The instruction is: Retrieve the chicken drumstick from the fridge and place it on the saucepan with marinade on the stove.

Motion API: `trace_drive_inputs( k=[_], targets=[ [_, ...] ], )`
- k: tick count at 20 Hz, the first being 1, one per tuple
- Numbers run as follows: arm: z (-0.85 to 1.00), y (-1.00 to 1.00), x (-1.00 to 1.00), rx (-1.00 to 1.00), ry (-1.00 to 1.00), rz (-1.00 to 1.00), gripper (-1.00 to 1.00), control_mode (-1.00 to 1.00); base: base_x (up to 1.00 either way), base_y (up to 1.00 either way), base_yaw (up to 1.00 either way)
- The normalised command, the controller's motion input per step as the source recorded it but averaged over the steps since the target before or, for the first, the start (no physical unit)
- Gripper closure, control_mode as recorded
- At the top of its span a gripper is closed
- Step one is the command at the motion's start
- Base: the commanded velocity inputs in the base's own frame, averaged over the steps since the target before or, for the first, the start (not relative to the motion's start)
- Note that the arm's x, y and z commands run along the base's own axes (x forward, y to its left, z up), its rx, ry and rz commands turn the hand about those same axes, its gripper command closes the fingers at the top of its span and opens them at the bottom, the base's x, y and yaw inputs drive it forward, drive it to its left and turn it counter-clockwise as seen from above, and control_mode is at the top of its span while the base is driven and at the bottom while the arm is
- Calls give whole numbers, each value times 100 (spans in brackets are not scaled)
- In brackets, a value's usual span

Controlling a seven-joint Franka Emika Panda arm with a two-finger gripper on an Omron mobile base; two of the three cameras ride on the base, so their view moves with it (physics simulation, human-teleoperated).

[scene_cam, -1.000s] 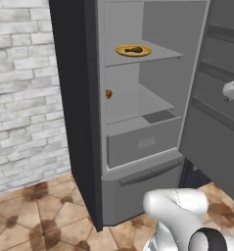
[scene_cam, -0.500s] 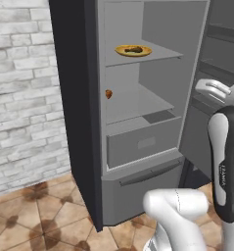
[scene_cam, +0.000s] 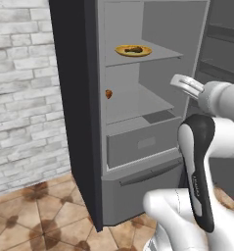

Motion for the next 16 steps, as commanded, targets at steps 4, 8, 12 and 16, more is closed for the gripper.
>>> trace_drive_inputs(
  k=[4, 8, 12, 16],
  targets=[
    [3, 12, 9, 0, -1, -1, -100, 100, 20, 30, -2],
    [0, 0, 0, 0, 0, 0, -100, 100, 12, 12, -9],
    [0, 0, 0, 0, 0, 0, -100, 100, 10, 0, -11],
    [0, 0, 0, 0, 0, 0, -100, 100, 3, 0, -7]
  ],
)
